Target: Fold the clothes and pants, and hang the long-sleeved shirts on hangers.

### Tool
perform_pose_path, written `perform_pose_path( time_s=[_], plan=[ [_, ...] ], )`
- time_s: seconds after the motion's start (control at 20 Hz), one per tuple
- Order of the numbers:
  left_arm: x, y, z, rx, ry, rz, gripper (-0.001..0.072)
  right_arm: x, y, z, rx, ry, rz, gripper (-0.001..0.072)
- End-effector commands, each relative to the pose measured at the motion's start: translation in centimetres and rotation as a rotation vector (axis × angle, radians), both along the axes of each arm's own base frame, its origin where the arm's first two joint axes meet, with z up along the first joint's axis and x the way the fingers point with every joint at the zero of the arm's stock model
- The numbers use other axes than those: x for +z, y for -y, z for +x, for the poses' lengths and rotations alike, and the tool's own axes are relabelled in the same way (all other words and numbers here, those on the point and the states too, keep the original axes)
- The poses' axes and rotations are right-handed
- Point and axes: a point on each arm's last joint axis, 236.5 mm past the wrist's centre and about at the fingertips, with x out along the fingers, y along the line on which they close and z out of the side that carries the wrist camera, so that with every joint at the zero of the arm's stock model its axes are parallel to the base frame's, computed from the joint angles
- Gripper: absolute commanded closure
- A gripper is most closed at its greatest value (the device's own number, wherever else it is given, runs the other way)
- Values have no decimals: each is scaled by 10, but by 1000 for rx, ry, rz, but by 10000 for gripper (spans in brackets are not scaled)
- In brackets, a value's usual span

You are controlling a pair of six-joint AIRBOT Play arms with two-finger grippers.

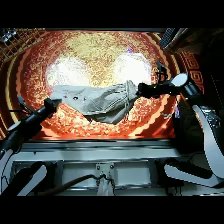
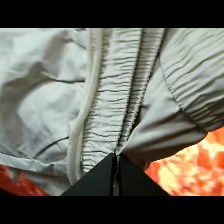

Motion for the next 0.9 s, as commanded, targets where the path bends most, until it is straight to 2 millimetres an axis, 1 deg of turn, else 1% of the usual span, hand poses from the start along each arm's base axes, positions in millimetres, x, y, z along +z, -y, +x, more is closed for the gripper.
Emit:
perform_pose_path(
  time_s=[0.0, 0.1, 0.15, 0.2, 0.25, 0.3, 0.35, 0.4, 0.5, 0.6, 0.65, 0.75, 0.85],
  plan=[
    [110, 2, 21, -31, 270, 42, 702, 53, -4, 12, -93, 125, 77, 699],
    [199, 0, 28, -29, 468, 90, 702, 86, -2, 12, -130, 205, 101, 699],
    [233, 0, 28, -29, 540, 106, 702, 99, -1, 10, -132, 241, 102, 699],
    [261, 0, 26, -31, 599, 119, 702, 108, 1, 7, -130, 267, 97, 698],
    [280, 1, 25, -32, 638, 127, 702, 112, 1, 3, -122, 273, 93, 695],
    [292, 2, 23, -38, 663, 128, 702, 113, -2, -4, -103, 259, 94, 695],
    [295, 5, 21, -49, 665, 111, 702, 112, -5, -13, -76, 237, 93, 695],
    [292, 9, 19, -67, 654, 108, 702, 110, -5, -24, -46, 216, 77, 695],
    [269, 16, 17, -118, 588, 182, 702, 103, 8, -39, -17, 198, -15, 695],
    [239, 19, 13, -153, 497, 253, 702, 95, 29, -53, -30, 161, -120, 695],
    [225, 22, 11, -170, 463, 276, 702, 91, 35, -63, -19, 135, -155, 695],
    [190, 35, 2, -226, 393, 307, 702, 77, 40, -86, 10, 72, -187, 695],
    [147, 54, -11, -297, 306, 302, 702, 54, 43, -108, 43, -2, -212, 695]
  ],
)
